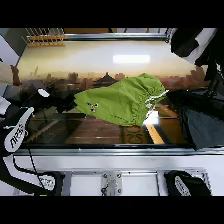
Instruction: Fold the clothes and pants, and hang the long-sleeved shirts on hangers.
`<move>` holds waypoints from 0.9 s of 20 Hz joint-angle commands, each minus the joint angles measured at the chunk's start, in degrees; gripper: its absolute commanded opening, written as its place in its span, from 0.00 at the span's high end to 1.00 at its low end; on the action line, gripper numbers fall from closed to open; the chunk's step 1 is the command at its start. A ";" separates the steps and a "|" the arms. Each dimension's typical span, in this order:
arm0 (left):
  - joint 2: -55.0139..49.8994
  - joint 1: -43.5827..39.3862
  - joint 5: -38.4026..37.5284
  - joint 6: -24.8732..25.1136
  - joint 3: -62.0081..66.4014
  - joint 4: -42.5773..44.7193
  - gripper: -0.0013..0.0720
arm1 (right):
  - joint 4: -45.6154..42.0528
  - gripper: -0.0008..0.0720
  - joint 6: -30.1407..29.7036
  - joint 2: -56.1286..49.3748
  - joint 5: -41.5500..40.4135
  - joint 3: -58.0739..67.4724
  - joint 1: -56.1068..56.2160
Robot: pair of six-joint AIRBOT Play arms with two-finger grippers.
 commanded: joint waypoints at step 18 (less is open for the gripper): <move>36.72 -12.46 0.13 2.40 -29.38 6.16 0.98 | 0.70 0.24 31.91 -9.77 -21.81 -31.65 10.75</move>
